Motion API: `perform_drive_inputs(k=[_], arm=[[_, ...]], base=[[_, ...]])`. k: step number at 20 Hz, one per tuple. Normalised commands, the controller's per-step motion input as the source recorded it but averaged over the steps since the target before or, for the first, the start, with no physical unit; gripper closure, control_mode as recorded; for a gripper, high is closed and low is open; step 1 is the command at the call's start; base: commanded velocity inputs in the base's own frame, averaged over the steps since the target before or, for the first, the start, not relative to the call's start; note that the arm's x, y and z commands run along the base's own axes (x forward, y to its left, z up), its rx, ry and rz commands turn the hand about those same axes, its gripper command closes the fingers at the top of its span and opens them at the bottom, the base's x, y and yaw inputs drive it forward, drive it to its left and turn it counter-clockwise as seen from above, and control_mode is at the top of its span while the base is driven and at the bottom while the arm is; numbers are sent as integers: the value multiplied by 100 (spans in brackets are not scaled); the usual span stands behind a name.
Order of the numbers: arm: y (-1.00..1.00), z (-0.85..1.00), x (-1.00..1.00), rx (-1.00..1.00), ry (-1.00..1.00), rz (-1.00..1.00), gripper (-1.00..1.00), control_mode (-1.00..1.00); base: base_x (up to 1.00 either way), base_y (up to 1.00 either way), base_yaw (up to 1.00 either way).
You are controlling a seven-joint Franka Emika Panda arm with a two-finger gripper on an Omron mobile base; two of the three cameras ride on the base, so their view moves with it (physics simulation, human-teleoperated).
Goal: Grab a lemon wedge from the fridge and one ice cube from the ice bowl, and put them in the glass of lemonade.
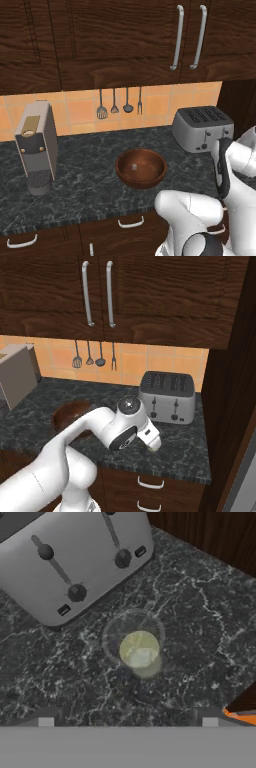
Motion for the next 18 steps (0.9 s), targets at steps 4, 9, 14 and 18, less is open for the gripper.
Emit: perform_drive_inputs(k=[4,9,14,18], arm=[[98,81,-29,-15,22,32,-100,-100],[100,25,-4,-9,32,39,-100,-100],[68,0,-29,10,-8,9,-100,-100],[91,2,1,10,-3,0,-100,-100]], base=[[0,0,0],[0,0,0],[0,0,0],[0,0,0]])
